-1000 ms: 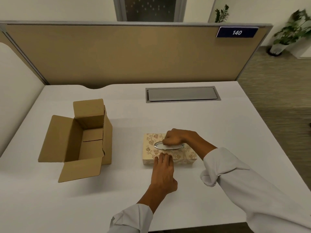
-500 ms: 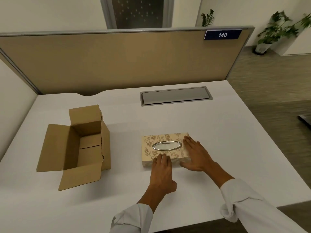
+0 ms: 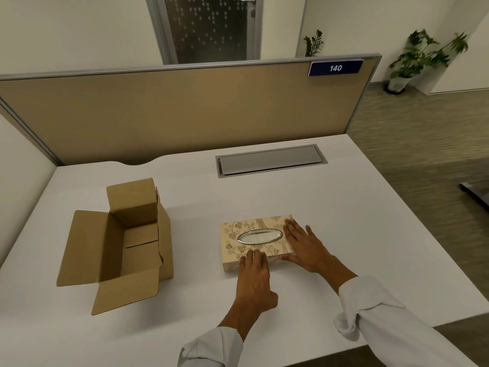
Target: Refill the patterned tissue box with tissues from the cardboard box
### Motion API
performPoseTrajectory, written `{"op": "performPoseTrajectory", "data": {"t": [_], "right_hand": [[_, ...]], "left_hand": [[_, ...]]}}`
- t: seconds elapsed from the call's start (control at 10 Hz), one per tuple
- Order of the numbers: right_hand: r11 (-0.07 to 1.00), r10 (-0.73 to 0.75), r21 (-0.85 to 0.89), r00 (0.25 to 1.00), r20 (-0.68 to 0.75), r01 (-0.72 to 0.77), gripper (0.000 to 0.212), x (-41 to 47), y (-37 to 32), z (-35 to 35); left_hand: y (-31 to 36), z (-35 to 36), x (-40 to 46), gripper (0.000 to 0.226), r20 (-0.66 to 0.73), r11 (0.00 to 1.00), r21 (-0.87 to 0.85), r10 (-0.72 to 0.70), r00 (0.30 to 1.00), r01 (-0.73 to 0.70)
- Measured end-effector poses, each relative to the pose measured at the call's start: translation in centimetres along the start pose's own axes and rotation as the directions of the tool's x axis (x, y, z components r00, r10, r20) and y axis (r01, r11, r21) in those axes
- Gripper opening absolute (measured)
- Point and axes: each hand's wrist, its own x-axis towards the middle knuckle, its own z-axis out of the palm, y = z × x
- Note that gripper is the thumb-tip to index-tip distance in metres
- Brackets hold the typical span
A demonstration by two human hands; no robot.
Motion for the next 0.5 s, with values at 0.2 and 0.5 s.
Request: {"op": "performPoseTrajectory", "data": {"t": [0.2,0.5], "right_hand": [[1.0,-0.011,0.008,1.0,-0.012,0.011,0.098,-0.3,0.0,-0.5],[0.996,-0.08,0.023,0.98,-0.18,0.086,0.093,1.3,0.0,-4.3]], "left_hand": [[0.2,-0.8,-0.3,0.097,0.028,1.0,0.01,0.009,1.0,-0.01],[-4.0,-4.6,1.2,0.086,-0.144,0.997,-0.066,0.02,0.989,-0.029]]}}
